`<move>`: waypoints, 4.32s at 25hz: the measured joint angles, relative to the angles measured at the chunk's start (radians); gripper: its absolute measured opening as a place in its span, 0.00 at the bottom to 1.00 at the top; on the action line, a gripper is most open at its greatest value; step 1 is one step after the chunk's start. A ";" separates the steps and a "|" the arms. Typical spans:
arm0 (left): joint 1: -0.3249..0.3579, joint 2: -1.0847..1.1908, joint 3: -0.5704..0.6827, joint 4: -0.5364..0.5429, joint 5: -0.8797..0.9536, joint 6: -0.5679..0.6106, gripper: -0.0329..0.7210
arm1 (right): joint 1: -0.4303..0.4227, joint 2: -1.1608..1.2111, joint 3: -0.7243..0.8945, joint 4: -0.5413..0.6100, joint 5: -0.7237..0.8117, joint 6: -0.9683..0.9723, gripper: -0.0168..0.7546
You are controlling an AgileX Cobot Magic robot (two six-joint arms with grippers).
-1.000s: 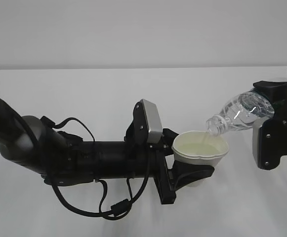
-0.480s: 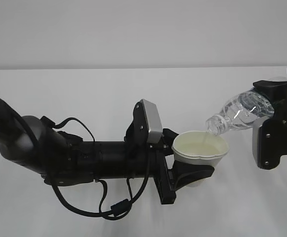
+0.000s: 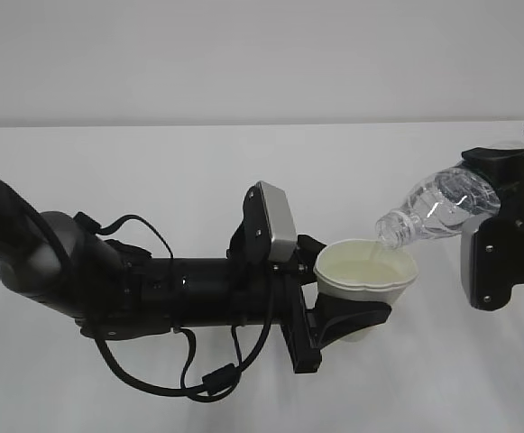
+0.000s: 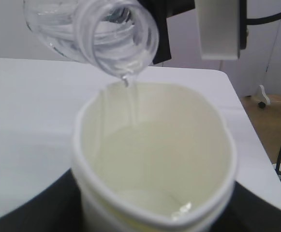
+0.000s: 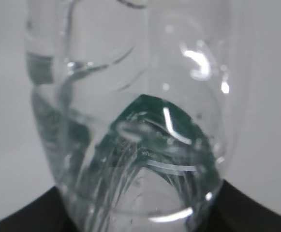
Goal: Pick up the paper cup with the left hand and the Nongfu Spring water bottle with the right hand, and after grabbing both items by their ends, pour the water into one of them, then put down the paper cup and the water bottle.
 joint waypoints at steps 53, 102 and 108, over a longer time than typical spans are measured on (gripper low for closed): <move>0.000 0.000 0.000 -0.071 0.002 0.000 0.61 | 0.000 -0.002 0.041 0.067 -0.184 0.747 0.51; 0.000 0.000 0.000 -0.071 0.004 0.009 0.60 | 0.000 0.255 0.038 0.155 -0.369 1.483 0.50; 0.000 0.000 0.000 -0.071 0.004 0.012 0.60 | 0.000 0.327 -0.014 0.159 -0.369 1.509 0.50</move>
